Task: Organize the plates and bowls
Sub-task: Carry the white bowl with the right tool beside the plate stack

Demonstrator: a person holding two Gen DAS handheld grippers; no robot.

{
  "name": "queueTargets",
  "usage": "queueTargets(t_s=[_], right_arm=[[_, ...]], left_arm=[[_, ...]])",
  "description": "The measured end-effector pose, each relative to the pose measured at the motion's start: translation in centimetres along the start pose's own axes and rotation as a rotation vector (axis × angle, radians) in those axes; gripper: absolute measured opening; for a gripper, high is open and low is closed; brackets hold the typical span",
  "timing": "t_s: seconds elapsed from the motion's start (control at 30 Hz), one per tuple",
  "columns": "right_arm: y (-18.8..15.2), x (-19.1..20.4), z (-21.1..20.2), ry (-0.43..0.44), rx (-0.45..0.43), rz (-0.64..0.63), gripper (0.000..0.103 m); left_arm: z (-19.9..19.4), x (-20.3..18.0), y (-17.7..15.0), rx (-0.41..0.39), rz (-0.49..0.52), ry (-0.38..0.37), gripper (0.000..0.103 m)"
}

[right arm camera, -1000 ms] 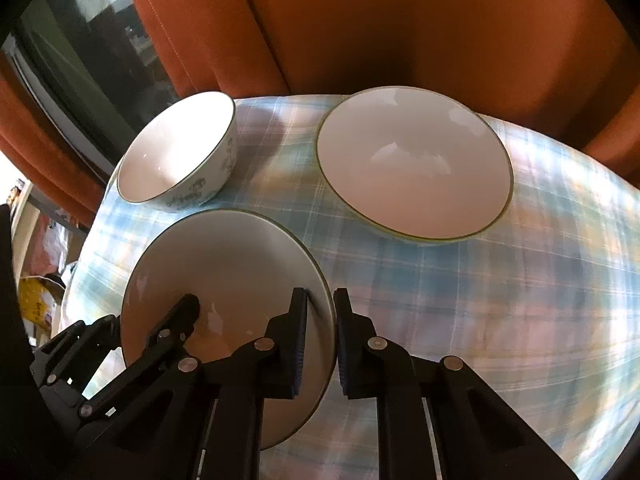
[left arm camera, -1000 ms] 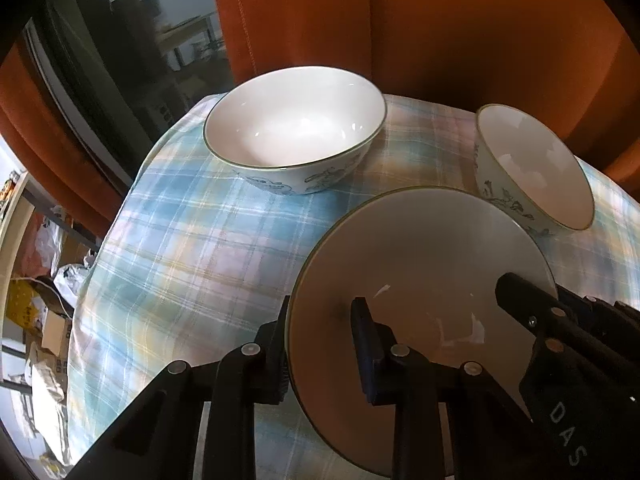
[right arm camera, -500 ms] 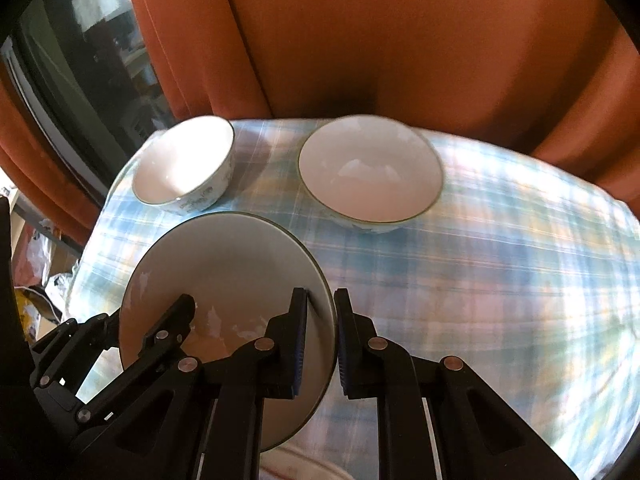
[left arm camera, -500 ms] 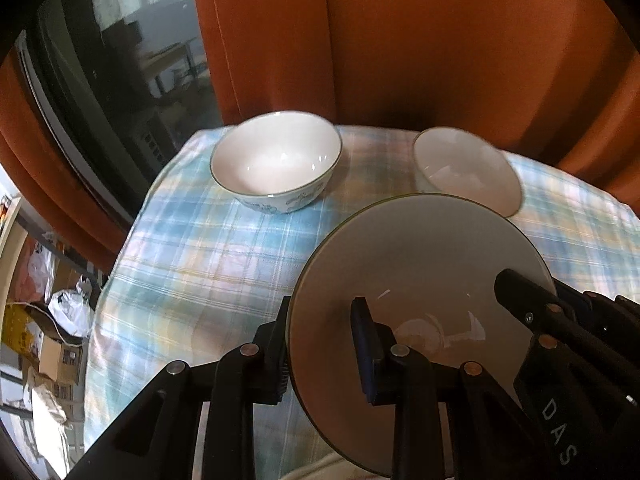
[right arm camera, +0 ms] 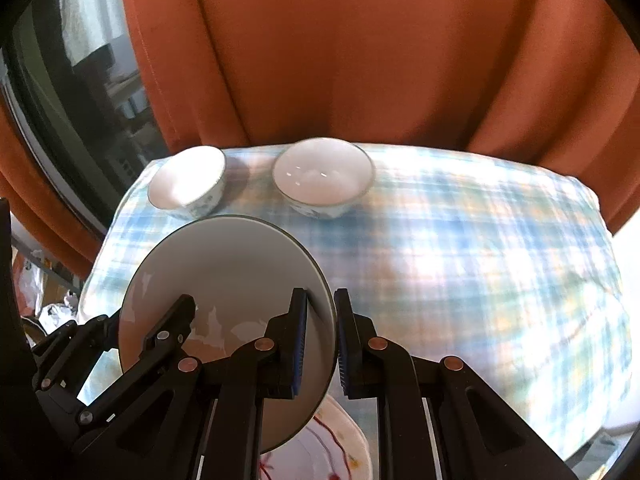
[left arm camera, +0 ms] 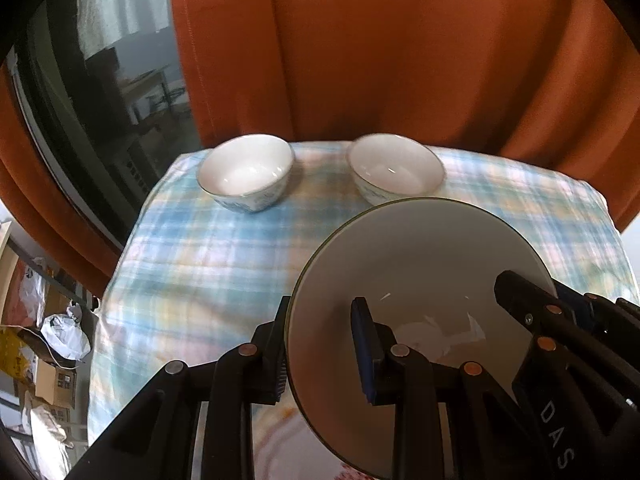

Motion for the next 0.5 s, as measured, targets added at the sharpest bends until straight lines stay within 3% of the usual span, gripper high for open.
queueTargets(t_s=[0.5], right_arm=[[-6.6,-8.0,-2.0,0.017,0.027,0.042,0.017]], left_arm=[[-1.5,-8.2,-5.8,0.044,0.051,0.031,0.026]])
Point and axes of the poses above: each gripper's, at about its wrist camera, not at the fingertips, and z roughly the way its jaws point, x to its left, y to its top, the point moved 5 cm from there along z, roughly the way its jaws point, and after that the axes turned 5 degrees about x, right-handed, at the moved point
